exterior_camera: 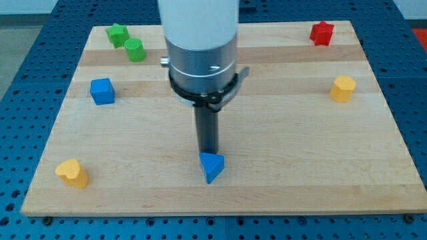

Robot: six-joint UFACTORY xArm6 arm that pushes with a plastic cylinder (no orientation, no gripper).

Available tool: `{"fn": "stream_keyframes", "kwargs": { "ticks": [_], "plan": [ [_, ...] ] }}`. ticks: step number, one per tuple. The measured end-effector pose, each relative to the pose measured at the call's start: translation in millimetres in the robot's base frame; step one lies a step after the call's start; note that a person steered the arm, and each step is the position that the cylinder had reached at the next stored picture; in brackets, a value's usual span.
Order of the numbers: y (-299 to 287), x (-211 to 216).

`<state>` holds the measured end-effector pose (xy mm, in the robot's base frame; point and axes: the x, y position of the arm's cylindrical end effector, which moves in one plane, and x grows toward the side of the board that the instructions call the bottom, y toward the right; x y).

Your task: Move the blue triangle parallel to the red circle

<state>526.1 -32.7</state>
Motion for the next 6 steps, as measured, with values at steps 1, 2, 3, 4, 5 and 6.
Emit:
{"fn": "stream_keyframes", "kwargs": {
  "ticks": [1, 2, 3, 4, 5, 6],
  "plan": [
    [-26.5, 0.7],
    [-49.0, 12.3],
    [-49.0, 35.7],
    [-45.1, 39.4],
    [-22.9, 39.4],
    [-5.4, 39.4]
  ]
}}
